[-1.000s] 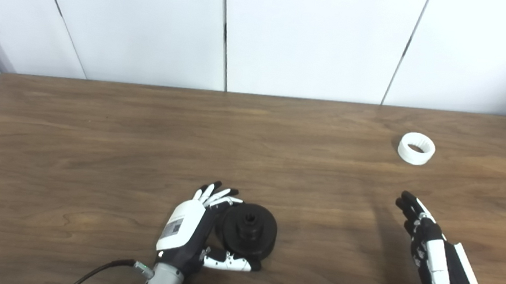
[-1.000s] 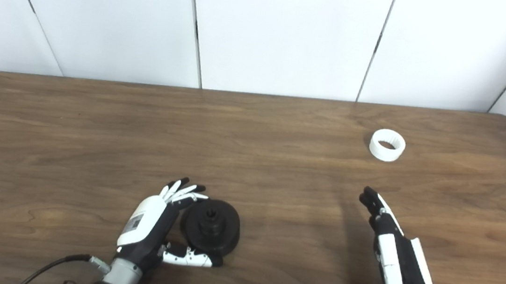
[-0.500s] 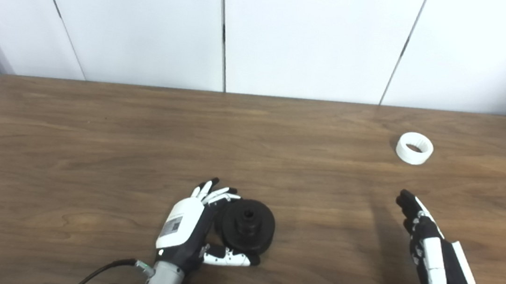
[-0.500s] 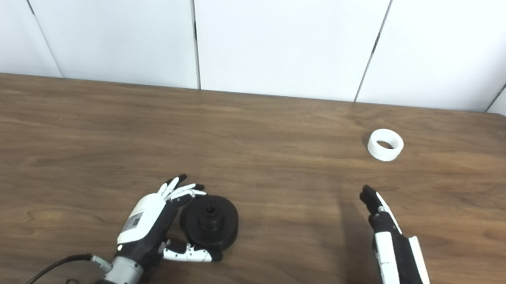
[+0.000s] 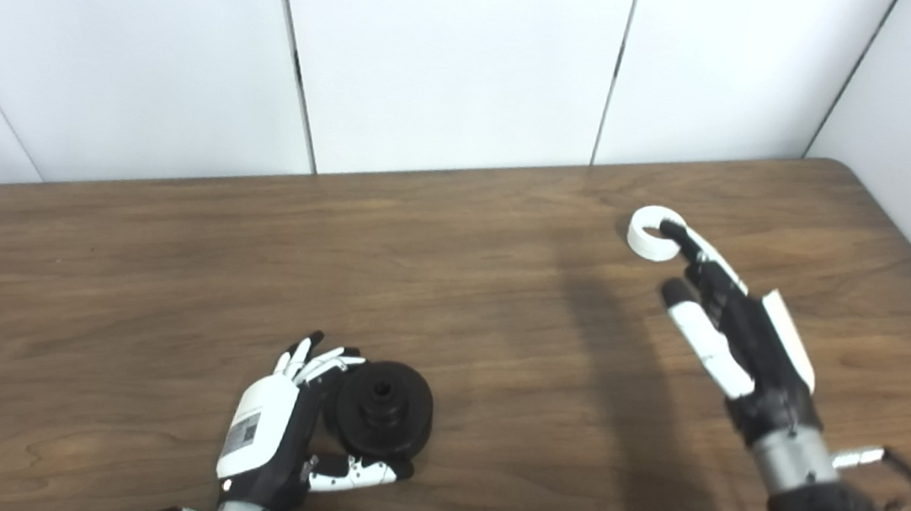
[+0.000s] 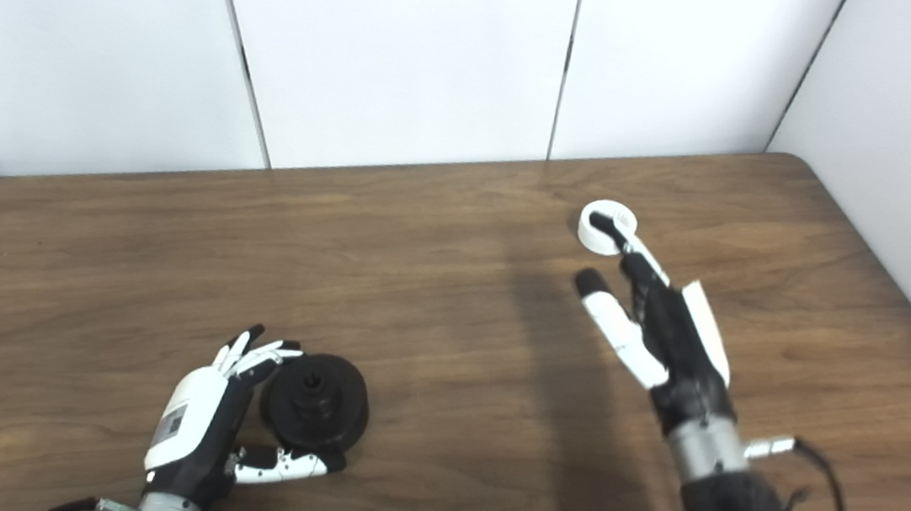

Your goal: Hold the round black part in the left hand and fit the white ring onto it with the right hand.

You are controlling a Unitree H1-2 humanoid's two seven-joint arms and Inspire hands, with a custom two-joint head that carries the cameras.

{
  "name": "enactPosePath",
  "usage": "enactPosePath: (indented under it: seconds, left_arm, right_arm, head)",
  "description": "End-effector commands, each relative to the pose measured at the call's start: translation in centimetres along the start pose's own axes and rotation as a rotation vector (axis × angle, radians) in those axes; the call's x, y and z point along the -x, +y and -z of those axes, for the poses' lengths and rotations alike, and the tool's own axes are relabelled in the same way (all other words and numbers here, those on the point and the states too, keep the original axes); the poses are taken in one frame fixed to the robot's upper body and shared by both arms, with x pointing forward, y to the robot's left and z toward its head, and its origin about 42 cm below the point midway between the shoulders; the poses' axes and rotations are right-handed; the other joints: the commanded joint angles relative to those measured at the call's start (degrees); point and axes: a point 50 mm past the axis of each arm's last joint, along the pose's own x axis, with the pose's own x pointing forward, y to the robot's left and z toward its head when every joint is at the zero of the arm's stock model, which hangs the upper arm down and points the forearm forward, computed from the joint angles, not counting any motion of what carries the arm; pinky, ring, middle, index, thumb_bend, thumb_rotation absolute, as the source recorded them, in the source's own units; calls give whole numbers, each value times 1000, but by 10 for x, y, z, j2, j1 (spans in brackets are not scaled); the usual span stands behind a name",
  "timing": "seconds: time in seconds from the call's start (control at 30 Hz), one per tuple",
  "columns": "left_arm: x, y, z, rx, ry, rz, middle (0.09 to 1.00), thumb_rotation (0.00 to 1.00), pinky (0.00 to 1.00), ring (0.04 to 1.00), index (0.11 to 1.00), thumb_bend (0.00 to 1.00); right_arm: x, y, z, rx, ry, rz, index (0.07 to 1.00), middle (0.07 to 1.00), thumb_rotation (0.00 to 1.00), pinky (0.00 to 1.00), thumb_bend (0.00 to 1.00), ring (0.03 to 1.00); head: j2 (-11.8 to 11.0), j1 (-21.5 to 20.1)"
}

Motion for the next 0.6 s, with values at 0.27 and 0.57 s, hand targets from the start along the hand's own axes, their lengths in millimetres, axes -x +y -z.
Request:
enactPosePath:
  seconds: [0.27, 0.57]
  left_arm:
    - [15, -6, 49, -80, 132, 70, 843, 64, 1000, 981, 484, 525]
    - [15, -4, 58, -82, 138, 66, 845, 65, 1000, 984, 484, 524]
  right_arm:
    - [-66, -31, -12, 261, -49, 53, 890, 935, 388, 924, 733, 942]
    - [-122, -48, -9, 379, -9, 32, 894, 940, 341, 926, 827, 961]
  head:
    - [-26, -34]
    - [-39, -65]
